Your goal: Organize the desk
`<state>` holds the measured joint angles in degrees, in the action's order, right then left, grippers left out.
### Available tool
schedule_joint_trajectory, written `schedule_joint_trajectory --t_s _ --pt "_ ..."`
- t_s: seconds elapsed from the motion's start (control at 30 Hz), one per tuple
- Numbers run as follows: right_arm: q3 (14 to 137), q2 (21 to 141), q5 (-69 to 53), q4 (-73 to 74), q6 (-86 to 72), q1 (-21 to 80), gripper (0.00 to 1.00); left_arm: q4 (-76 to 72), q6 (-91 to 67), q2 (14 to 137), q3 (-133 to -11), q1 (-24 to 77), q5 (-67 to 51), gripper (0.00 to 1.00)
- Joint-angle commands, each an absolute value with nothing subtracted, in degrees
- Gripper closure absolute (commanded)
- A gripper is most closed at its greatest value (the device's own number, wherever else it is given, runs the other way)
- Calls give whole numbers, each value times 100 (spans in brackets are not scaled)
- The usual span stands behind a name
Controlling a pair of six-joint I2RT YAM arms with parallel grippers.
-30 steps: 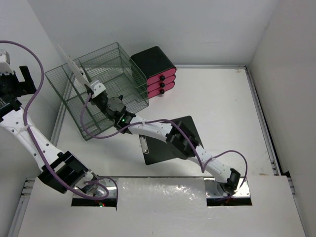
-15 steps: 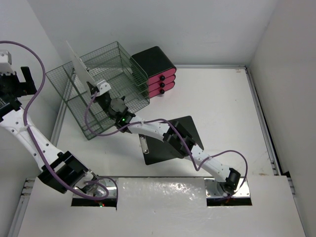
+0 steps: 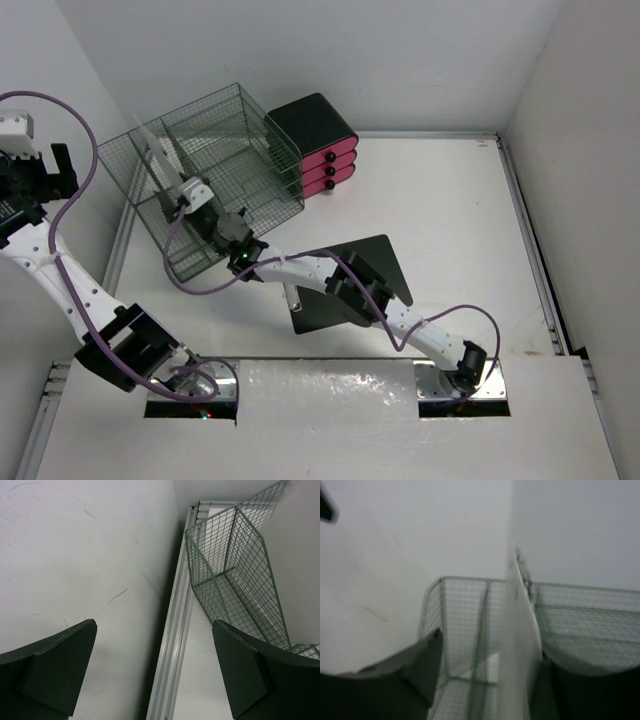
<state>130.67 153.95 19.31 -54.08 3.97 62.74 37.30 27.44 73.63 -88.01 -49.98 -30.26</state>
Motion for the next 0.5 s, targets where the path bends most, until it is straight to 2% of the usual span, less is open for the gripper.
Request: schedule_joint_trajectory --t_s 0.0,0.07,0.27,0.4,0.47 --pt "12964 15381 1829 -5018 554 6293 35 3621 2944 7278 -8772 -5063 -3261 0" --pt "12815 15189 1758 -5158 606 6345 29 3612 2988 7251 -8745 -5063 -3304 0" --pt "12156 14512 1539 -5475 685 6503 23 3612 3050 7207 -8736 -5063 -3305 0" --pt "11489 13609 1363 -5555 703 6662 17 3604 3041 7189 -8780 -5063 -3454 1" --pt "10447 12898 864 -5502 651 6767 12 3621 3006 7189 -8807 -5063 -3612 0"
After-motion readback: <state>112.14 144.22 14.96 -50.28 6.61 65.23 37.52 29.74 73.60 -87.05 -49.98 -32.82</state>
